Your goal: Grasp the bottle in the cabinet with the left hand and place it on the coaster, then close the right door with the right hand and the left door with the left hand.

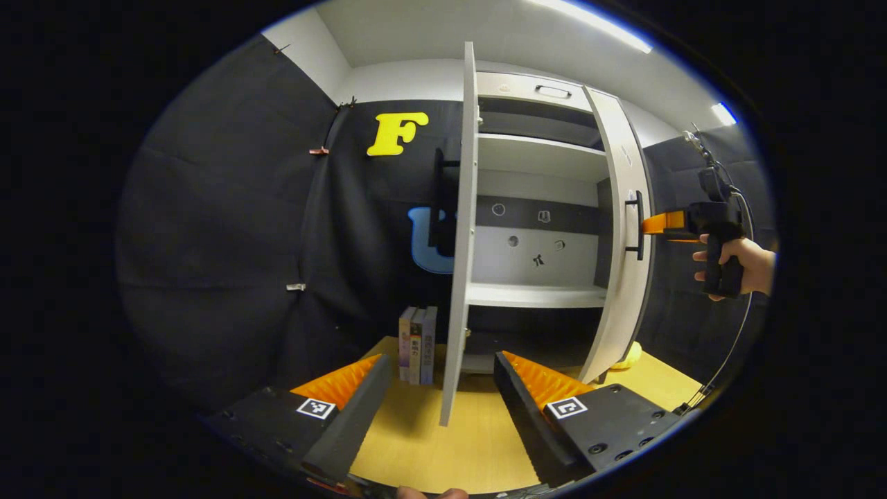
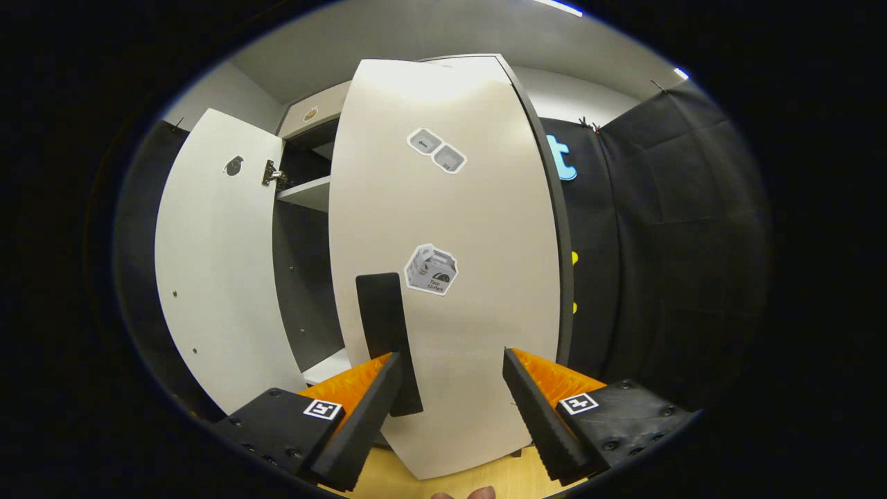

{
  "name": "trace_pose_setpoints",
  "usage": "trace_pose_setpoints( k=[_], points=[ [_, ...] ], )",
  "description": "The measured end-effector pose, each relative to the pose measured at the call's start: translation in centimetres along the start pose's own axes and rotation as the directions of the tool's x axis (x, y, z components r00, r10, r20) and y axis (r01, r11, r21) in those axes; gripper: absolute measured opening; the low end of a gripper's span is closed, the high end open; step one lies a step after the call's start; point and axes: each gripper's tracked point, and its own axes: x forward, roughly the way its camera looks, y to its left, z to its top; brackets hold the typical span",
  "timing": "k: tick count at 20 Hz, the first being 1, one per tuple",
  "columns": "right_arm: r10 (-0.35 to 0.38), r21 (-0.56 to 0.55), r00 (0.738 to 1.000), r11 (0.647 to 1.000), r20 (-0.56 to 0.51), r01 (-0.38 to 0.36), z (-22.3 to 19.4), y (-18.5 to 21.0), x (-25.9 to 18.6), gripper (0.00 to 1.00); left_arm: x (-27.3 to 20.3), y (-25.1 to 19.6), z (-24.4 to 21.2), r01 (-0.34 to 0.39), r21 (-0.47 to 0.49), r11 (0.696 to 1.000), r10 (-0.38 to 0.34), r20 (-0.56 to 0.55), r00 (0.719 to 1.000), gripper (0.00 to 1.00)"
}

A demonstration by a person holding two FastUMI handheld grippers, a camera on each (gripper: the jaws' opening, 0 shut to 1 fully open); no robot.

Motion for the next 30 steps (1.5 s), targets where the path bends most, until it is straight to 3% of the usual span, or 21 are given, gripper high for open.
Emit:
trace_pose_setpoints(
  k=[3,7,14,18,26,29,30],
  points=[
    [-0.012,-0.028,1.0,1.0,-0.002,0.012,0.0,0.6,1.1,0.98,0.8,2.2,0.8,-0.052,0.016,0.999,0.052,-0.014,0.999,0.95],
    [-0.031,-0.058,0.999,0.998,-0.008,0.03,-0.2,0.8,1.6,0.98,2.5,4.6,2.1,-0.108,-0.034,0.994,0.107,-0.029,0.994,0.95],
    [-0.019,-0.06,0.999,0.998,-0.031,0.017,-0.5,1.4,-1.1,0.98,6.5,6.5,8.8,-0.101,-0.089,0.991,0.104,0.031,0.994,0.95],
    [-0.012,-0.075,0.999,0.997,-0.036,0.009,-0.7,1.0,-4.0,0.98,8.6,6.8,11.8,-0.104,-0.046,0.994,0.107,0.058,0.993,0.95],
    [-0.004,-0.126,1.0,0.992,-0.019,0.002,-0.5,0.1,-8.8,0.96,11.7,6.0,11.5,-0.089,-0.05,0.995,0.09,0.024,0.996,0.95],
    [-0.019,-0.15,1.0,0.989,-0.006,0.018,-0.5,-0.8,-9.9,0.96,11.7,5.3,11.6,-0.083,-0.006,0.997,0.083,0.032,0.996,0.91],
    [-0.022,-0.148,1.0,0.989,-0.007,0.021,-0.6,-1.0,-10.2,0.96,11.7,5.1,11.8,-0.085,0.017,0.996,0.084,0.032,0.996,0.94]
  ],
)
